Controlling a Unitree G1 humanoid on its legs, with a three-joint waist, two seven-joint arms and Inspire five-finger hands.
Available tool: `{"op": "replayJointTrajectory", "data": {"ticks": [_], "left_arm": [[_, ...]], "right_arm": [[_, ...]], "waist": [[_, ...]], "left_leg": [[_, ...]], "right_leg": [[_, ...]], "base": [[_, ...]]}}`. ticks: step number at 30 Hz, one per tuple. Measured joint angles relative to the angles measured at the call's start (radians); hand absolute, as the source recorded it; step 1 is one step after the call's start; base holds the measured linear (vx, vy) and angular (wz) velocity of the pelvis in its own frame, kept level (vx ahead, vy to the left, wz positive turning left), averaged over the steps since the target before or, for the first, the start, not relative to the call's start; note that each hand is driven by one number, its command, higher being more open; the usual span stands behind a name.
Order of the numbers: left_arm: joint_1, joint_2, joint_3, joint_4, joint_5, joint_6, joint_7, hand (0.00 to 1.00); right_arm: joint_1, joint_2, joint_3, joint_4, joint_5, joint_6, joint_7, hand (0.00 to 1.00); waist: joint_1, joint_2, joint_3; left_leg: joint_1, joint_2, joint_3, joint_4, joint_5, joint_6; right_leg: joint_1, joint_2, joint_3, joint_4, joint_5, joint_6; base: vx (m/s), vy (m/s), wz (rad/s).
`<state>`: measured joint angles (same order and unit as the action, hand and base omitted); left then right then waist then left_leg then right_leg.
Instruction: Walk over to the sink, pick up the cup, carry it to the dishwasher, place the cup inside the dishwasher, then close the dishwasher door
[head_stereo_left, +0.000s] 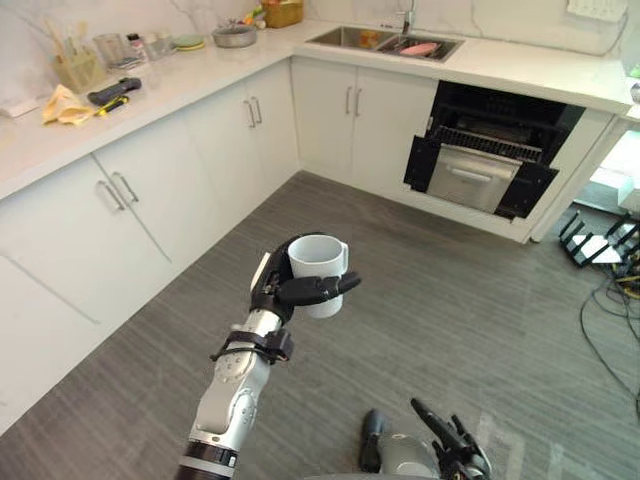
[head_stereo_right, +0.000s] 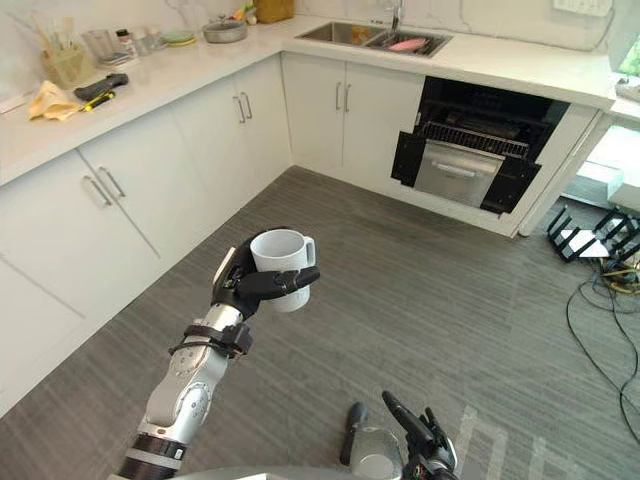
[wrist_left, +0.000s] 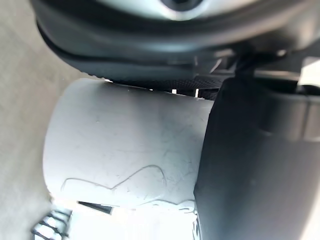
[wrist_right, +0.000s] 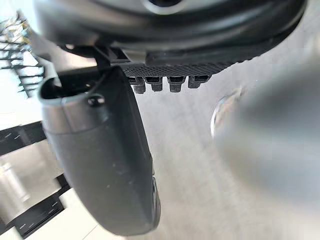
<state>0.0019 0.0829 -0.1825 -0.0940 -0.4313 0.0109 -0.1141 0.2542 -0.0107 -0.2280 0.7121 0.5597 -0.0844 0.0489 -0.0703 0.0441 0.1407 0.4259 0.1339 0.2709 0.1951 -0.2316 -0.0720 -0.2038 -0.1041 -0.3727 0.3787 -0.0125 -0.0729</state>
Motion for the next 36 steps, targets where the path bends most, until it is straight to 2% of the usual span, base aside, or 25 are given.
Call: {"op": "replayJointTrajectory", "data": {"ticks": [2,3,4,5,6,8,9,12,13,14,16,17,19,20,22,24,25,26,28,30,32,33,34,35,36], "left_arm": [[0.001,-0.016,-0.005,-0.017,0.001,0.001,-0.018,0.0],[0.002,-0.029,-0.003,-0.029,0.001,0.001,-0.02,0.0],[0.011,-0.04,0.0,-0.041,0.001,-0.004,-0.02,0.0],[0.028,-0.046,0.006,-0.052,0.002,-0.008,-0.018,0.0],[0.061,-0.052,0.013,-0.07,0.001,-0.014,-0.012,0.0],[0.099,-0.065,0.023,-0.078,0.001,-0.015,0.003,0.0],[0.128,-0.066,0.038,-0.078,-0.001,-0.017,0.009,0.0],[0.194,-0.069,0.09,-0.069,0.0,-0.017,0.029,0.0],[0.204,-0.071,0.1,-0.069,0.0,-0.017,0.029,0.0],[0.226,-0.079,0.117,-0.071,0.0,-0.018,0.031,0.0],[0.247,-0.093,0.132,-0.104,-0.002,-0.019,0.036,0.0],[0.246,-0.08,0.144,-0.115,-0.004,-0.048,0.035,0.0],[0.246,-0.063,0.157,-0.113,-0.011,-0.05,0.032,0.0],[0.246,-0.059,0.168,-0.113,-0.022,-0.05,0.029,0.0],[0.233,-0.06,0.202,-0.114,-0.023,-0.06,0.022,0.0],[0.221,-0.063,0.219,-0.116,-0.021,-0.064,0.024,0.0],[0.211,-0.047,0.229,-0.117,-0.019,-0.064,0.03,0.0],[0.209,-0.041,0.228,-0.117,-0.018,-0.064,0.033,0.0],[0.198,-0.042,0.197,-0.117,-0.018,-0.062,0.038,0.0],[0.17,-0.042,0.163,-0.117,-0.018,-0.06,0.039,0.0],[0.142,-0.04,0.133,-0.118,-0.018,-0.051,0.028,0.0],[0.136,-0.033,0.118,-0.121,-0.017,-0.048,0.01,0.0],[0.137,-0.016,0.113,-0.129,-0.016,-0.042,-0.006,0.0],[0.141,-0.006,0.114,-0.136,-0.014,-0.039,-0.012,0.0],[0.144,0.02,0.116,-0.145,-0.012,-0.034,-0.017,0.0]], "right_arm": [[0.024,0.009,-0.001,-0.057,0.001,-0.004,-0.018,1.0],[0.048,0.016,-0.001,-0.096,0.007,-0.012,-0.018,1.0],[0.082,0.017,0.001,-0.141,0.007,-0.014,-0.017,1.0],[0.095,0.015,0.003,-0.161,0.007,-0.014,-0.017,1.0],[0.107,0.009,0.004,-0.202,0.007,-0.018,-0.019,1.0],[0.094,-0.008,0.017,-0.268,0.007,-0.021,-0.02,1.0],[0.06,-0.025,0.043,-0.298,0.017,-0.027,-0.009,1.0],[-0.078,-0.053,0.112,-0.355,0.046,-0.027,0.025,1.0],[-0.095,-0.054,0.127,-0.376,0.046,-0.027,0.03,1.0],[-0.118,-0.059,0.157,-0.421,0.045,-0.033,0.053,1.0],[-0.127,-0.062,0.169,-0.461,0.043,-0.043,0.092,1.0],[-0.115,-0.051,0.177,-0.453,0.035,-0.048,0.108,1.0],[-0.082,-0.048,0.187,-0.446,0.028,-0.047,0.106,1.0],[-0.067,-0.056,0.19,-0.445,0.025,-0.046,0.102,1.0],[-0.049,-0.077,0.18,-0.439,-0.004,-0.036,0.093,1.0],[-0.049,-0.074,0.164,-0.433,-0.004,-0.023,0.093,1.0],[-0.048,-0.05,0.158,-0.434,-0.004,-0.014,0.093,1.0],[-0.044,-0.04,0.158,-0.434,-0.004,-0.011,0.094,1.0],[-0.021,-0.017,0.159,-0.442,-0.043,-0.009,0.095,1.0],[0.001,-0.004,0.159,-0.476,-0.045,-0.009,0.091,1.0],[0.026,0.001,0.158,-0.519,-0.031,-0.009,0.08,1.0],[0.04,0.003,0.157,-0.542,-0.029,-0.012,0.074,1.0],[0.043,0.005,0.153,-0.553,-0.029,-0.019,0.073,1.0],[0.043,0.006,0.155,-0.557,-0.029,-0.021,0.073,1.0],[0.039,0.006,0.158,-0.576,-0.026,-0.03,0.074,1.0]], "waist": [[-0.008,0.012,-0.007],[-0.009,0.019,-0.005],[-0.009,0.029,-0.009],[-0.006,0.031,-0.011],[0.0,0.047,-0.021],[0.01,0.05,-0.023],[0.025,0.048,-0.024],[0.059,0.026,-0.019],[0.06,0.019,-0.018],[0.061,0.018,-0.021],[0.06,0.037,-0.034],[0.072,0.01,-0.032],[0.061,-0.023,-0.031],[0.06,-0.032,-0.029],[0.054,-0.051,-0.039],[0.06,-0.061,-0.037],[0.056,-0.077,-0.035],[0.052,-0.081,-0.035],[0.039,-0.077,-0.029],[0.024,-0.079,-0.015],[0.004,-0.071,-0.001],[-0.003,-0.068,0.001],[0.004,-0.073,-0.001],[0.01,-0.084,-0.008],[0.021,-0.117,-0.008]], "left_leg": [[-0.05,0.038,-0.006,0.162,0.024,-0.004],[-0.107,0.078,-0.007,0.331,0.082,-0.05],[-0.191,0.128,-0.026,0.529,0.217,-0.11],[-0.232,0.151,-0.036,0.623,0.303,-0.124],[-0.332,0.201,-0.04,0.811,0.276,-0.124],[-0.442,0.22,-0.02,0.92,0.168,-0.067],[-0.495,0.215,-0.007,0.883,0.092,-0.027],[-0.566,0.146,-0.031,0.476,0.023,-0.021],[-0.569,0.123,-0.045,0.374,0.024,-0.023],[-0.573,0.082,-0.079,0.102,0.089,-0.041],[-0.631,0.084,-0.075,-0.08,0.155,-0.083],[-0.647,0.089,-0.017,0.0,0.262,-0.058],[-0.654,0.07,-0.001,0.116,0.273,-0.023],[-0.655,0.047,-0.014,0.176,0.244,0.034],[-0.65,-0.016,-0.011,0.282,0.125,0.075],[-0.595,-0.058,0.006,0.276,0.083,0.096],[-0.542,-0.088,0.0,0.24,0.07,0.108],[-0.513,-0.099,-0.008,0.221,0.065,0.114],[-0.369,-0.125,-0.041,0.118,0.059,0.121],[-0.294,-0.133,-0.079,0.064,0.051,0.123],[-0.26,-0.119,-0.125,0.043,0.033,0.109],[-0.247,-0.105,-0.154,0.037,0.017,0.089],[-0.226,-0.091,-0.156,0.027,-0.001,0.068],[-0.214,-0.094,-0.15,0.021,-0.013,0.056],[-0.179,-0.118,-0.148,0.011,-0.039,0.034]], "right_leg": [[0.038,0.009,-0.02,0.009,-0.048,0.007],[0.086,0.021,-0.026,-0.002,-0.077,0.012],[0.138,0.036,-0.021,-0.027,-0.101,0.015],[0.166,0.046,-0.013,-0.051,-0.107,0.016],[0.217,0.07,0.003,-0.093,-0.113,0.015],[0.286,0.079,0.048,-0.138,-0.126,0.021],[0.318,0.076,0.094,-0.163,-0.133,0.029],[0.362,0.025,0.22,-0.174,-0.15,0.071],[0.367,0.008,0.237,-0.173,-0.157,0.083],[0.377,-0.02,0.257,-0.177,-0.157,0.09],[0.397,-0.025,0.252,-0.198,-0.172,0.115],[0.456,-0.058,0.238,-0.212,-0.217,0.184],[0.52,-0.104,0.19,-0.204,-0.218,0.187],[0.532,-0.134,0.175,-0.161,-0.217,0.185],[0.482,-0.225,0.191,0.045,-0.165,0.207],[0.414,-0.286,0.223,0.238,-0.036,0.308],[0.339,-0.315,0.241,0.439,0.016,0.328],[0.296,-0.317,0.242,0.555,0.002,0.321],[0.172,-0.277,0.224,0.798,-0.092,0.243],[0.073,-0.234,0.216,0.788,-0.16,0.18],[-0.017,-0.187,0.204,0.617,-0.198,0.157],[-0.047,-0.156,0.193,0.387,-0.192,0.156],[-0.046,-0.122,0.17,0.082,-0.128,0.167],[-0.039,-0.116,0.149,-0.074,-0.087,0.183],[-0.046,-0.137,0.099,-0.157,-0.024,0.16]], "base": [[0.38,-0.17,0.15],[0.47,-0.143,0.15],[0.48,-0.107,0.02],[0.41,-0.037,-0.24],[0.43,0.008,-0.48],[0.46,0.016,-0.71],[0.36,0.076,-1.19],[0.36,0.159,-1.16],[0.43,0.284,-0.89],[0.34,0.272,-0.55],[0.47,0.456,-0.37],[0.52,0.494,-0.11],[0.47,0.354,0.21],[0.48,0.36,0.44],[0.49,0.396,0.36],[0.5,0.39,0.18],[0.42,0.3,0.26],[0.39,0.199,0.37],[0.41,0.116,0.42],[0.37,0.005,0.6],[0.29,-0.105,0.77],[0.3,-0.181,0.53],[0.33,-0.196,0.3],[0.42,-0.216,-0.09],[0.39,-0.178,-0.16]]}}
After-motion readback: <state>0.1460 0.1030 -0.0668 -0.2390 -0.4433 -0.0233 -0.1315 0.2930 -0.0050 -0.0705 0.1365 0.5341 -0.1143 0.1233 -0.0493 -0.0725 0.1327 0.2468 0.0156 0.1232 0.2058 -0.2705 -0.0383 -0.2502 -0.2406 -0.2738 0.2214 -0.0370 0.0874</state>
